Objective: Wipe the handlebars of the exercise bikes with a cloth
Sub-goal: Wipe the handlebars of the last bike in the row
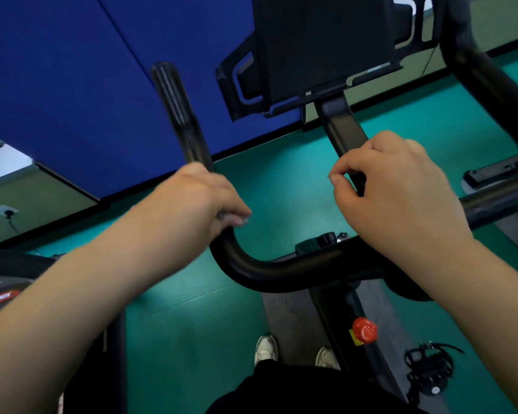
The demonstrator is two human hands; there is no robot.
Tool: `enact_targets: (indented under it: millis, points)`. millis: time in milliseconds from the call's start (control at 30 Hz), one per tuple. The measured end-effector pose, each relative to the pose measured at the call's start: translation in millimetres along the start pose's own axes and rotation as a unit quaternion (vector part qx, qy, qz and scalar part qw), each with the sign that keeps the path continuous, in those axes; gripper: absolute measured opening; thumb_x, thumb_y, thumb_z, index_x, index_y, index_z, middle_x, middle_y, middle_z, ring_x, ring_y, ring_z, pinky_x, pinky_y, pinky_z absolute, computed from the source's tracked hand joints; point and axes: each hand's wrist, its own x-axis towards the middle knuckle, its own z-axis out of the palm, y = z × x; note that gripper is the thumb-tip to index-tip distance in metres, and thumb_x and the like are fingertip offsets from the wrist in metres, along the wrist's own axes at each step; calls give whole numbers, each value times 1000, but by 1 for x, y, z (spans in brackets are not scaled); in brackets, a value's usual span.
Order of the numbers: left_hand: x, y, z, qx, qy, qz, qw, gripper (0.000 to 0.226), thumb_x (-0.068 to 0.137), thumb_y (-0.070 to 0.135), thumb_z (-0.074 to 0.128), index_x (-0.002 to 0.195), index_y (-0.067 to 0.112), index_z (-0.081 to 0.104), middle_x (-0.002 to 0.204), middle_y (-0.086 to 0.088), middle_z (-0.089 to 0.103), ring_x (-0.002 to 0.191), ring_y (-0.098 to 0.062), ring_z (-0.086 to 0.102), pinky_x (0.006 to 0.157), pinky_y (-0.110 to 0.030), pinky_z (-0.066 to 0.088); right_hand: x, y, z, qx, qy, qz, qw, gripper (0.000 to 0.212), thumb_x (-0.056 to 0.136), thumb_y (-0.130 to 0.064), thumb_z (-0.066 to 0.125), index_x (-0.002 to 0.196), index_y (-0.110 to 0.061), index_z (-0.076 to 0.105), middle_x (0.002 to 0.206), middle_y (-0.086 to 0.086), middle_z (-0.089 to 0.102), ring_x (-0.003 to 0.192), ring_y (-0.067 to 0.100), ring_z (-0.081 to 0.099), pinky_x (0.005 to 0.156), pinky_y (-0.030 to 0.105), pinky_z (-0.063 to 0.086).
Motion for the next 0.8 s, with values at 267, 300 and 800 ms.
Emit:
enact_targets:
  millis: [267,300,800]
  points:
    - [44,-62,-1,112,140,-69,981,14,89,18,65,99,14,74,99,-3,71,92,-32,53,83,-32,35,1,-3,-3,2,-10,10,1000,12,87,-35,54,89,-32,66,94,-5,51,94,21,47,72,35,42]
    - [46,-62,0,120,142,-72,980,14,90,19,64,99,13,74,99,-4,71,92,-33,53,83,-35,36,1,-3,-4,4,-12,12,1000,13,87,-35,54,90,-32,66,94,-5,52,94,21,47,73,36,43]
    - [-35,42,24,-119,116,-123,978,11,81,21,69,88,24,76,87,14,72,85,-18,59,79,-16,35,0,-6,-9,2,-23,32,999,11,88,-34,55,90,-33,65,93,-7,50,91,18,46,71,30,37]
